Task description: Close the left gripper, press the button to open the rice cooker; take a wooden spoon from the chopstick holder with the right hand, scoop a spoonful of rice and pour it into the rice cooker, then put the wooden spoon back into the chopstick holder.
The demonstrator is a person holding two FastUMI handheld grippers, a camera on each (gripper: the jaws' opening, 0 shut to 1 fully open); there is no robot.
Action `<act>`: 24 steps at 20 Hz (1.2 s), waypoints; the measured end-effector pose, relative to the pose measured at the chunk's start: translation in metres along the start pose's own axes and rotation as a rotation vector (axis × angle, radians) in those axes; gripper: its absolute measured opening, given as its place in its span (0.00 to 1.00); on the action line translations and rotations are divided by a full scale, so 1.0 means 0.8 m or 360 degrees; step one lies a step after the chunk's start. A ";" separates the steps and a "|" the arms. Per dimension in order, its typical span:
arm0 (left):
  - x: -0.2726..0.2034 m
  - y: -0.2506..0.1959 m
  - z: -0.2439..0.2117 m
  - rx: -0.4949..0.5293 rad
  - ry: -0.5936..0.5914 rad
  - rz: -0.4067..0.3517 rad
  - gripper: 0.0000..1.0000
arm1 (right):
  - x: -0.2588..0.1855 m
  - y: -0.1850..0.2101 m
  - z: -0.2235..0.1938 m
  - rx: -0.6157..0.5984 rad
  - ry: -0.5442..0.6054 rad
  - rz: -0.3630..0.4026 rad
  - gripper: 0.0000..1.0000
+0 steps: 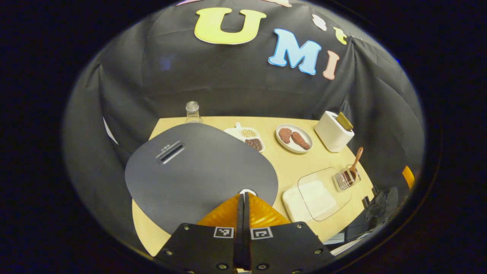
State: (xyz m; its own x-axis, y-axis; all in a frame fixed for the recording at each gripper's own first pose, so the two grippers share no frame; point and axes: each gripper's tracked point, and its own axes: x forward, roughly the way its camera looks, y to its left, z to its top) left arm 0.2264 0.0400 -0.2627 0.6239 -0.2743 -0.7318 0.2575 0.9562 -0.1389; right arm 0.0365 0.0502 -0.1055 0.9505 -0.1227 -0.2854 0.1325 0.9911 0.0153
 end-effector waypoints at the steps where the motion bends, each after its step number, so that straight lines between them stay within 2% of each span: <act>1: 0.002 0.001 0.000 -0.0016 -0.0004 -0.0002 0.01 | 0.001 0.001 -0.001 0.0005 0.0007 0.0001 0.93; 2: 0.002 0.000 -0.001 -0.0033 -0.0004 -0.0001 0.02 | 0.001 0.002 -0.003 0.0011 0.0014 0.0002 0.98; 6: 0.005 0.000 -0.006 0.0003 0.0004 -0.0030 0.02 | -0.002 0.002 -0.003 0.0007 0.0019 -0.0005 0.98; 10: 0.008 0.001 -0.006 -0.0033 -0.0014 -0.0047 0.02 | -0.007 -0.003 -0.002 -0.0023 0.0017 -0.0012 0.98; 13: 0.000 -0.001 -0.004 -0.0068 -0.0103 -0.0029 0.02 | -0.012 -0.007 0.005 -0.0035 0.0010 -0.0009 0.98; 15: -0.014 -0.001 0.002 -0.0078 -0.0193 0.0021 0.02 | -0.011 -0.010 0.011 -0.0051 -0.0002 -0.0011 0.98; 18: -0.065 0.001 0.040 -0.0071 -0.0460 0.0136 0.02 | 0.001 -0.013 0.016 -0.0050 -0.0007 0.0004 0.98; 22: -0.165 0.012 0.116 0.0036 -0.0865 0.0397 0.02 | 0.030 -0.009 0.023 -0.0021 -0.0012 0.0066 0.98; 23: -0.196 0.013 0.130 0.0046 -0.0955 0.0440 0.00 | 0.037 -0.008 0.025 -0.0018 -0.0011 0.0084 0.98; 24: -0.220 0.003 0.138 0.0035 -0.1001 0.0429 0.04 | 0.046 -0.008 0.027 -0.0012 -0.0006 0.0103 0.98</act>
State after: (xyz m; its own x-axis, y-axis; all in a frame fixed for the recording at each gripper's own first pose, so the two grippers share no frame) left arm 0.1987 0.0791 -0.0607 0.9766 -0.0400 -0.2113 0.0436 0.9990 0.0125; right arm 0.0766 0.0378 -0.0958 0.9581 -0.0586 -0.2803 0.0686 0.9973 0.0261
